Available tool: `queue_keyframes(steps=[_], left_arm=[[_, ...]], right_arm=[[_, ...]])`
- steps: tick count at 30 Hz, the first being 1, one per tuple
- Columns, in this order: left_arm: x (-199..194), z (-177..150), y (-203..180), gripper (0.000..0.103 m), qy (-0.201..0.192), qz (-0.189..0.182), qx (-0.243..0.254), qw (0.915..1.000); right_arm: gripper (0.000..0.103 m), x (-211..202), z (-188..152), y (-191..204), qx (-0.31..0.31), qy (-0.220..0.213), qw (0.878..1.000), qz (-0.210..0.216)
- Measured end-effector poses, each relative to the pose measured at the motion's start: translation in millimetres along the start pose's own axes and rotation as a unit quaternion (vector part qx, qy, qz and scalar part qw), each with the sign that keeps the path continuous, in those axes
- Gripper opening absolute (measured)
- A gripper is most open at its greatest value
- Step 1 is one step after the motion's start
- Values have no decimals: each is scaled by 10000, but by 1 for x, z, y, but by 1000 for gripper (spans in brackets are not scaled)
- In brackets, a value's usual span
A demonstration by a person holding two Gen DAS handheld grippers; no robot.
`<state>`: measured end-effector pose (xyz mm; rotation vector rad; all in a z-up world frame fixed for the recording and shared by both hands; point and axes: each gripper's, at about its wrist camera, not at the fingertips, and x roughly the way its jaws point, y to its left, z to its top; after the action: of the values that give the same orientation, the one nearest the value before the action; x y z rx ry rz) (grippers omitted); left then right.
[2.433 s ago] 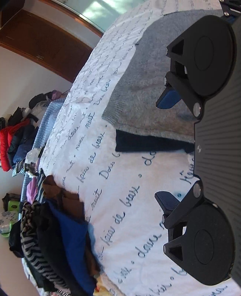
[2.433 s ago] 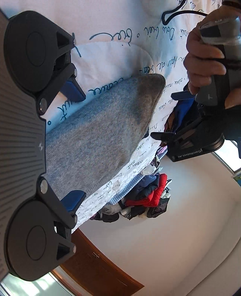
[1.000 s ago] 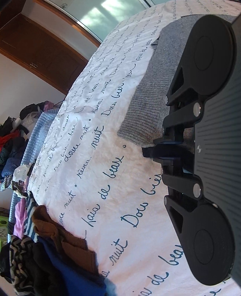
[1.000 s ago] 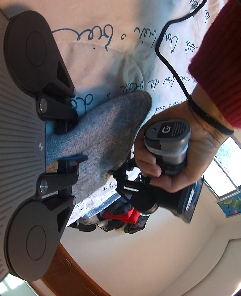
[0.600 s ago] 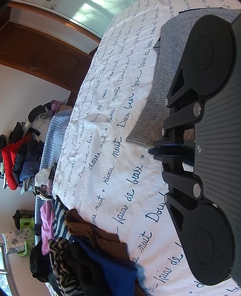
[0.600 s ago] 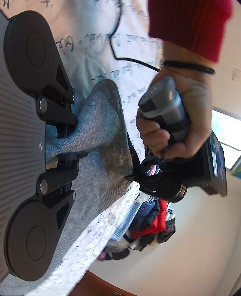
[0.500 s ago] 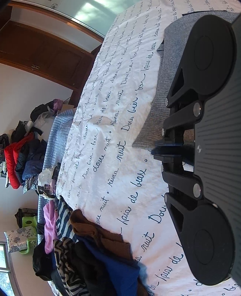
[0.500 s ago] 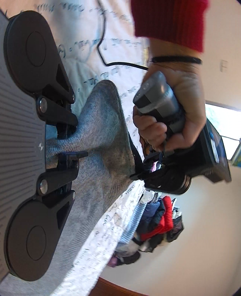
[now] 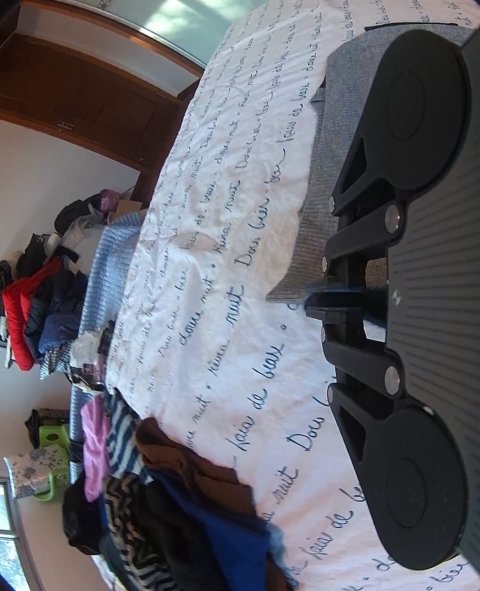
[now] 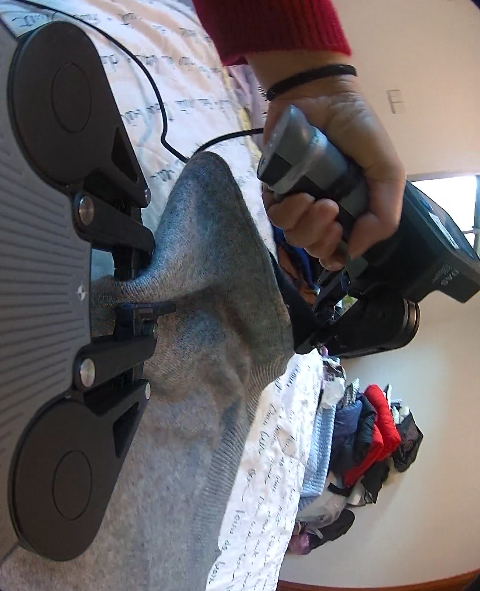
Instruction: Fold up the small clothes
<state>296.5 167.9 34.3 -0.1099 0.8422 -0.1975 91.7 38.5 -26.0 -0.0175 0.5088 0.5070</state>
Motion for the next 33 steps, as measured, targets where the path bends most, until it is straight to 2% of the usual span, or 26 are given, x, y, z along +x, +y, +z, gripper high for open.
queue_keyframes(steps=[3, 4, 6, 7, 8, 10, 11, 13, 15, 16, 18, 20, 21, 23, 30, 33], left_arm=[[18, -15, 35, 15, 232, -218, -600, 9977], [23, -19, 48, 21, 285, -344, -848, 9954], [33, -28, 75, 33, 361, -734, -1429, 9864], [37, -32, 84, 42, 393, -892, -1676, 9810], [40, -37, 94, 45, 405, -1114, -1926, 9741], [42, -42, 103, 49, 355, -1390, -2149, 9660], [42, -42, 105, 55, 343, -1506, -2154, 9642], [42, -43, 102, 60, 359, -1773, -2150, 9597], [44, -42, 96, 60, 433, -2059, -2107, 9546], [45, -43, 90, 56, 447, -2098, -2048, 9550], [49, -45, 85, 45, 489, -2050, -2001, 9569], [57, -47, 89, 20, 572, -2077, -2184, 9518], [60, -49, 92, 15, 616, -2066, -2312, 9487], [61, -51, 96, 12, 610, -2037, -2454, 9458], [23, -37, 70, 11, 107, -1553, -1802, 9712], [-1, -24, 47, 11, -144, -1464, -1449, 9785]], right_arm=[[8, 9, -6, 9, -170, 93, 9998, -31], [8, 10, -8, 12, -234, 105, 9997, -54], [8, 11, -10, 14, -314, 112, 9994, -89], [8, 11, -10, 14, -316, 116, 9994, -95], [8, 10, -10, 14, -297, 118, 9994, -94], [8, 10, -9, 12, -249, 101, 9996, -90], [8, 9, -9, 11, -229, 79, 9997, -95], [8, 7, -8, 11, -178, 30, 9998, -103], [8, 4, -5, 10, -124, -26, 9999, -101], [8, 4, -4, 10, -103, -41, 9999, -91], [8, 2, -2, 10, -94, -63, 9999, -78], [8, 1, -1, 12, -118, -75, 9999, -76], [8, 1, -1, 12, -128, -67, 9999, -74], [8, 3, -1, 12, -127, -25, 9999, -62], [8, -2, 1, 8, -59, -104, 9999, -89], [8, -13, 4, 3, 5, -264, 9996, -129]])
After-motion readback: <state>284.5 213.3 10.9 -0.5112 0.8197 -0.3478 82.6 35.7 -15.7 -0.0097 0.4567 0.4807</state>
